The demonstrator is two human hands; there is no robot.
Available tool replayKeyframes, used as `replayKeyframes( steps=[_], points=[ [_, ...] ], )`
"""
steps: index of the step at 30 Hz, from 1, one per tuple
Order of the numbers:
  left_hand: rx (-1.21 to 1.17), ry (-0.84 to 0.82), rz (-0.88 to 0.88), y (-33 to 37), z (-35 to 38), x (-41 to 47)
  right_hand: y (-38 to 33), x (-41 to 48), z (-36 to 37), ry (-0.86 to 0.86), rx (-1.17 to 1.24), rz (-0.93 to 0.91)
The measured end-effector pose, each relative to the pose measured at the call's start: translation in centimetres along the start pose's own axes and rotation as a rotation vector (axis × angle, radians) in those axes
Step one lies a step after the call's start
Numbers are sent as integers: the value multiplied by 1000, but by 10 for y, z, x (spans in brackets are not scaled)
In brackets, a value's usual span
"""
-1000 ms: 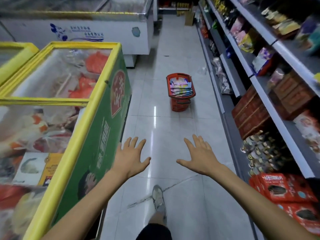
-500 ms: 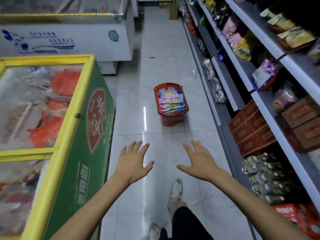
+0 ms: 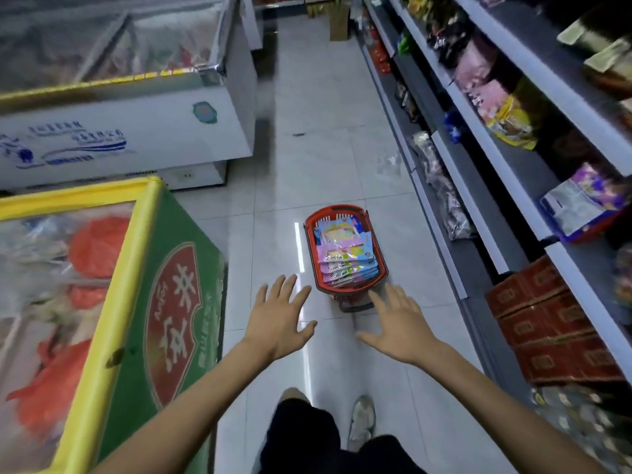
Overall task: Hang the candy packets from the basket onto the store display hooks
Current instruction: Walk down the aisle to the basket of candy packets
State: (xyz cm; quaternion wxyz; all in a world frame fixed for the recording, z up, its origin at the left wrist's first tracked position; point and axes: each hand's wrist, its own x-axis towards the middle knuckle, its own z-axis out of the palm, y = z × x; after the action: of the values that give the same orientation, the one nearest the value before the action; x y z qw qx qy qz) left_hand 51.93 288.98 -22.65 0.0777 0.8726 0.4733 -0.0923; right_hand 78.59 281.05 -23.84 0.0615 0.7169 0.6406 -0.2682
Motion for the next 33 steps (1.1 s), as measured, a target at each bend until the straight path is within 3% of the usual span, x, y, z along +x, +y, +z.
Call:
replayKeyframes(
  steps=[7,13,18,25,33],
  points=[
    [96,-71,174,-43,-29,176,14,118,-43,59,62,128],
    [236,-218,468,-89,-45,346,7,208,-64,80,209,405],
    [322,-236,679,-112,-61,449,-17,243,-79,101,382,656],
    [404,-274,838,-138,-64,521,-52,263,-77,150,565,874],
    [483,-242,894,-181,-62,563,-74,312,-48,171,597,928]
  ],
)
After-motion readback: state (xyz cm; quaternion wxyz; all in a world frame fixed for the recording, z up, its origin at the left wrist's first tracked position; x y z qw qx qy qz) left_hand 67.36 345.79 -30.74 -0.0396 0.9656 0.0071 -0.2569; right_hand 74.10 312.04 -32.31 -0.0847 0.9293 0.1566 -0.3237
